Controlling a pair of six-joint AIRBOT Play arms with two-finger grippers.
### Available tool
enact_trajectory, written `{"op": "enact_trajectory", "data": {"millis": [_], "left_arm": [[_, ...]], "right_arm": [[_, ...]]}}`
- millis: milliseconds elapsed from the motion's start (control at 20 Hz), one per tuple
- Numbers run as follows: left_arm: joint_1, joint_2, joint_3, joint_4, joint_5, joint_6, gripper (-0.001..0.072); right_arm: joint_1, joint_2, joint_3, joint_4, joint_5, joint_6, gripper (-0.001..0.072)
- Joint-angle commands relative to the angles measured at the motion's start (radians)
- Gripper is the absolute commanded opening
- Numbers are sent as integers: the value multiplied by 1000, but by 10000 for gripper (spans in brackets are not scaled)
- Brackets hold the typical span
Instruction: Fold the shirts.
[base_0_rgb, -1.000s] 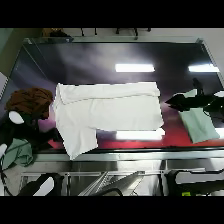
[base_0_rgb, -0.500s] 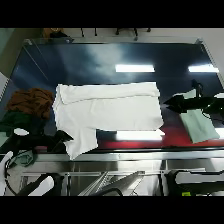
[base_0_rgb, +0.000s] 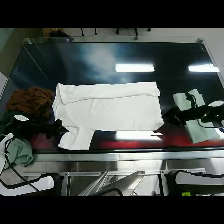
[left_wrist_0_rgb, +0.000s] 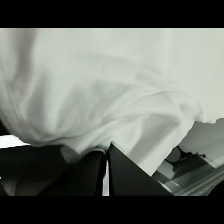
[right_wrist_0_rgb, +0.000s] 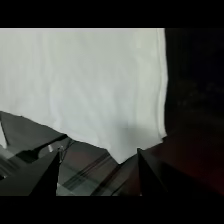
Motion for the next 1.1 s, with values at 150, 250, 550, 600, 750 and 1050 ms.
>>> {"op": "enact_trajectory", "data": {"millis": [150,250,550,600,750,1050], "left_arm": [[-6,-28,37,-11,-63,12,48],[-6,-28,37,-11,-58,12,48],[-6,-27,38,-22,-77,12,14],[-6,-26,40,-23,-96,13,18],[-6,41,40,-14,-156,-15,18],[-7,361,37,167,-369,-218,17]], "right_arm": [[1,-15,-53,-39,-107,11,531],[10,-31,-59,-36,-108,11,531],[148,-106,-63,18,-183,-45,247],[161,-105,-63,63,-174,-85,13],[153,-48,-58,123,-116,-93,19],[50,153,-61,-179,34,136,18]]}}
